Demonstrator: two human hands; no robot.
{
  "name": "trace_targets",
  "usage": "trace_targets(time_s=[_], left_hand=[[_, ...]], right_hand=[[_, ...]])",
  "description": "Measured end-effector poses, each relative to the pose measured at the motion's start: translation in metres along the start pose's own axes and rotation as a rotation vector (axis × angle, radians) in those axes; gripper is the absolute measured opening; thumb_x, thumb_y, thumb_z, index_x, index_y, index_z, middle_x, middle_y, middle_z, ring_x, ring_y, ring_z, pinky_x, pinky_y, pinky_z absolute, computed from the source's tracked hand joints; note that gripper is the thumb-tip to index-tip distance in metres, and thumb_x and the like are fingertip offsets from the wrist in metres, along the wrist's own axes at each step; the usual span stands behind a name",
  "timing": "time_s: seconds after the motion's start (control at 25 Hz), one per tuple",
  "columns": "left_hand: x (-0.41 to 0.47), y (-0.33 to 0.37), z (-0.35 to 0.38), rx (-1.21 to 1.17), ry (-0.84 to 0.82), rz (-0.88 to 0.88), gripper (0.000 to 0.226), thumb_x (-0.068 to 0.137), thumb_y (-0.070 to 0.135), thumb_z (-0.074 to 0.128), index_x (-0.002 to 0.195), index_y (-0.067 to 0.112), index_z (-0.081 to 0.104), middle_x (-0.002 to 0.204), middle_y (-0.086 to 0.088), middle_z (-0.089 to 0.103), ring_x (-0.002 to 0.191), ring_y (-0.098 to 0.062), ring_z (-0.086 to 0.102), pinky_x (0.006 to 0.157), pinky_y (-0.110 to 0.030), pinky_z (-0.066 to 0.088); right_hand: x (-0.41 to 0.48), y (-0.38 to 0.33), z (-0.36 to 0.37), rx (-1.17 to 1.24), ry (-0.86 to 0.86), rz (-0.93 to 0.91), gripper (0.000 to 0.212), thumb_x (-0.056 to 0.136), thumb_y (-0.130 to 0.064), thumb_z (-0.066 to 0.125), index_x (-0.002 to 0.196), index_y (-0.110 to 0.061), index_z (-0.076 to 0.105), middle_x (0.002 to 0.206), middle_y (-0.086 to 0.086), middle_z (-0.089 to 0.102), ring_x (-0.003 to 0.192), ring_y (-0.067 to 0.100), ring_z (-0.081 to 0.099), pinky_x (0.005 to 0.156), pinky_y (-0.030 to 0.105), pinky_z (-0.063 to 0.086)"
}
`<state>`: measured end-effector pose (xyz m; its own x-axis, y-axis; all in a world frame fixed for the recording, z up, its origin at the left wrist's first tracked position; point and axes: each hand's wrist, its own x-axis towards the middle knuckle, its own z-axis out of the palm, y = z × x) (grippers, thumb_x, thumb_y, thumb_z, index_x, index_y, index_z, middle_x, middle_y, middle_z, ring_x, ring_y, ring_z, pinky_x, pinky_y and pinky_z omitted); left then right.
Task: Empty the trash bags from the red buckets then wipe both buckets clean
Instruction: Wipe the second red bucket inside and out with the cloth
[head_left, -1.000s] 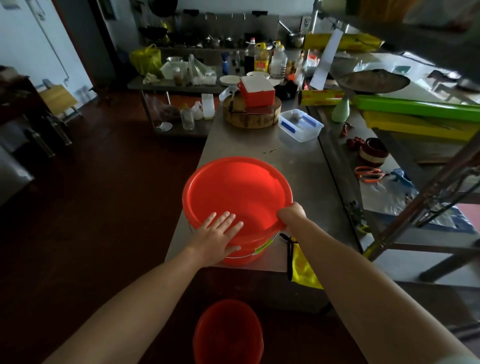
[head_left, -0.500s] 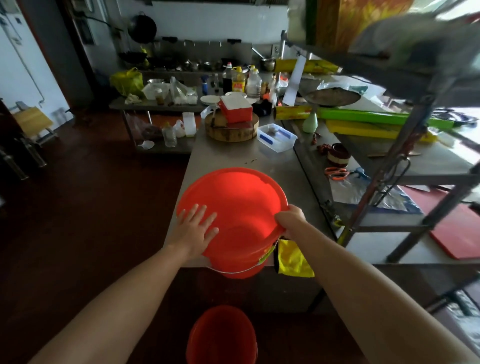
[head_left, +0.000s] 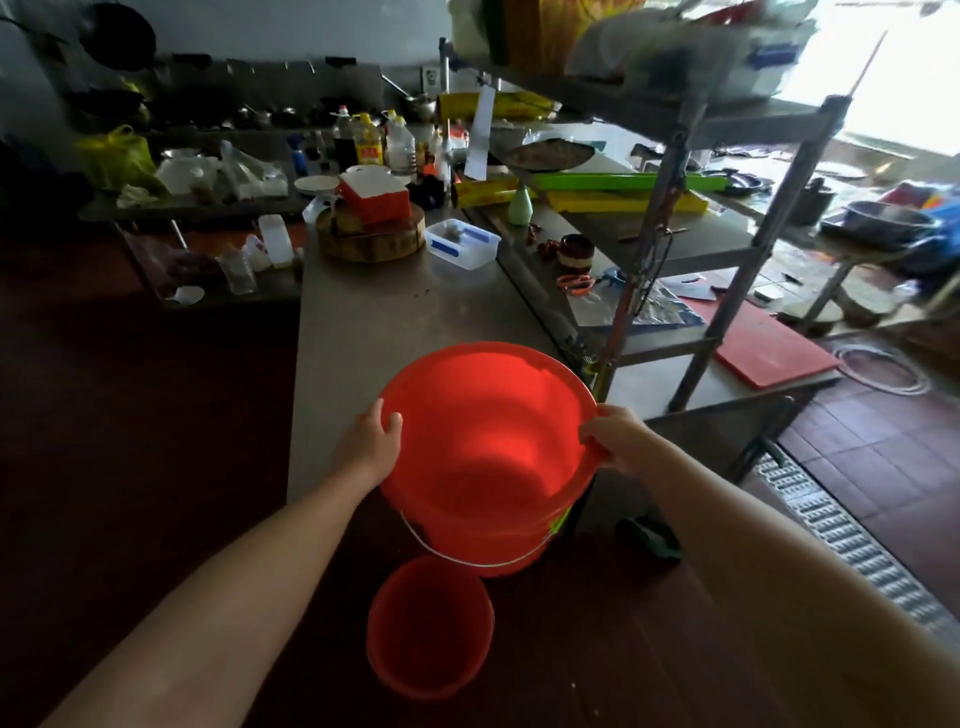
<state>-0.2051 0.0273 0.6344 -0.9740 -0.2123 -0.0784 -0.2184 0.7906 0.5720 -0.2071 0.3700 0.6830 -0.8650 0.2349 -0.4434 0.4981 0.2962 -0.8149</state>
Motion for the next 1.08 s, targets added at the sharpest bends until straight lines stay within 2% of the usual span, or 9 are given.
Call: trace_targets(time_s=[0.16,0.28,0.44,0.56,0.64,0.72,0.84,0.96,1.08], left_hand=[[-0.015,0.021,0.031,-0.106,-0.03,-0.059,0.057,0.104,0.042,0.036,0.151,0.009,0.039,0.149,-0.016,0.048,0.135,-0.034,0.046,0.109,-0.041,0.037],[-0.026,0.041,0.059,-0.096,-0.082,-0.063,0.057,0.103,0.043,0.037,0.15,0.01,0.04,0.148,-0.015,0.05,0.135,-0.034,0.047,0.109,-0.042,0.038],[-0.045,0.074,0.101,-0.077,-0.125,-0.06,0.055,0.104,0.04,0.037,0.149,0.009,0.042,0.145,-0.015,0.052,0.133,-0.034,0.049,0.108,-0.042,0.039],[-0.063,0.106,0.135,-0.022,-0.171,-0.016,0.055,0.105,0.037,0.036,0.151,0.009,0.038,0.151,-0.014,0.046,0.139,-0.031,0.043,0.112,-0.039,0.034],[-0.078,0.126,0.151,0.029,-0.169,0.099,0.054,0.105,0.039,0.035,0.151,0.01,0.04,0.155,-0.012,0.041,0.144,-0.027,0.036,0.118,-0.038,0.028],[-0.099,0.145,0.16,0.029,-0.194,0.36,0.058,0.104,0.051,0.036,0.145,0.013,0.05,0.152,-0.007,0.046,0.142,-0.02,0.039,0.118,-0.036,0.029],[-0.132,0.178,0.162,0.073,-0.388,0.661,0.078,0.09,0.079,0.033,0.14,0.023,0.053,0.129,0.002,0.066,0.12,-0.014,0.06,0.102,-0.034,0.048],[-0.149,0.191,0.167,0.37,-0.155,0.876,0.056,0.094,0.061,0.044,0.131,0.022,0.058,0.105,0.003,0.073,0.094,-0.021,0.07,0.078,-0.037,0.056],[-0.132,0.192,0.15,0.434,0.107,0.863,0.031,0.093,0.041,0.059,0.113,0.018,0.065,0.091,0.002,0.069,0.08,-0.023,0.068,0.07,-0.039,0.054]], right_hand=[[-0.014,0.035,-0.038,0.011,-0.02,0.058,0.044,0.078,0.012,0.057,0.113,-0.013,0.068,0.102,0.016,0.07,0.074,0.028,0.07,0.059,0.039,0.062],[-0.017,0.068,-0.068,0.056,-0.008,0.08,0.046,0.076,0.013,0.056,0.107,-0.019,0.069,0.1,0.015,0.071,0.078,0.03,0.07,0.064,0.048,0.063],[-0.016,0.107,-0.115,0.072,0.005,0.117,0.057,0.074,0.012,0.054,0.119,-0.02,0.07,0.092,0.012,0.07,0.066,0.024,0.067,0.05,0.034,0.057],[-0.012,0.131,-0.153,0.094,0.021,0.156,0.055,0.074,0.013,0.053,0.116,-0.018,0.07,0.081,0.01,0.065,0.048,0.019,0.063,0.042,0.03,0.052],[-0.008,0.141,-0.171,0.088,0.025,0.172,0.049,0.074,0.013,0.052,0.111,-0.013,0.071,0.077,0.011,0.061,0.041,0.018,0.059,0.04,0.029,0.05],[0.003,0.14,-0.178,0.054,0.043,0.181,0.041,0.074,0.013,0.054,0.107,-0.006,0.07,0.079,0.013,0.06,0.054,0.023,0.062,0.043,0.035,0.054],[0.015,0.114,-0.172,0.019,0.05,0.192,0.021,0.076,0.011,0.055,0.095,0.008,0.064,0.073,0.017,0.058,0.053,0.03,0.064,0.054,0.047,0.06],[0.026,0.082,-0.154,0.016,0.005,0.202,0.02,0.077,0.012,0.052,0.095,0.013,0.059,0.074,0.023,0.063,0.064,0.043,0.072,0.068,0.058,0.061],[0.036,0.05,-0.135,0.055,-0.028,0.19,0.014,0.082,0.01,0.054,0.096,0.009,0.058,0.073,0.018,0.062,0.062,0.036,0.071,0.072,0.056,0.061]])
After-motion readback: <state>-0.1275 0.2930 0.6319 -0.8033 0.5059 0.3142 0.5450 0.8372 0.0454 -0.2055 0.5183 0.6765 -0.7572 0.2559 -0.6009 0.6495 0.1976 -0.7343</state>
